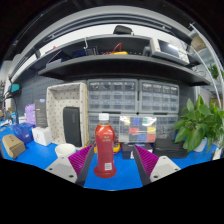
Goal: Pour water
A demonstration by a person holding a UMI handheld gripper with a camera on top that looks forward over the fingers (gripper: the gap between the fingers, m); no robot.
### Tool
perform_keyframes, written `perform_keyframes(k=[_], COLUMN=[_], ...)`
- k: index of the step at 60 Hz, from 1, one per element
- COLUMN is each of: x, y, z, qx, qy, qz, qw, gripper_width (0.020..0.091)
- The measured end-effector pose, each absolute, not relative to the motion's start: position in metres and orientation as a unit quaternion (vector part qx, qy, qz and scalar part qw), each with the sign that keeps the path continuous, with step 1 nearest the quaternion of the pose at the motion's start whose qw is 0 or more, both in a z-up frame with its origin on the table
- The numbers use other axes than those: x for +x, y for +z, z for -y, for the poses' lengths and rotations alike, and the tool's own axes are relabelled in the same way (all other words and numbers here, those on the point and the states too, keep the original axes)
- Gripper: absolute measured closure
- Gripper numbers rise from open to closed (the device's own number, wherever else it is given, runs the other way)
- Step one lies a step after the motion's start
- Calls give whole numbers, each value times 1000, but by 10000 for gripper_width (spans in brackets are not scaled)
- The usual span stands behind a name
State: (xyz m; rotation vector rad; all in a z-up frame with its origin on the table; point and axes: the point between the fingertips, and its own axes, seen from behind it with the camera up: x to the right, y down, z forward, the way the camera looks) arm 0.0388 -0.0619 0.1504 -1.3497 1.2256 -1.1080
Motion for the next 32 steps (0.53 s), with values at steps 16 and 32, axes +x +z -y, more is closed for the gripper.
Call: perform_keyframes(k=[16, 32], x=[6, -8], y=[165, 175], z=[83, 93], qx=[-533, -522], qy=[-463, -474], qz=[-526, -530], qw=[474, 470], gripper_width=[309, 309])
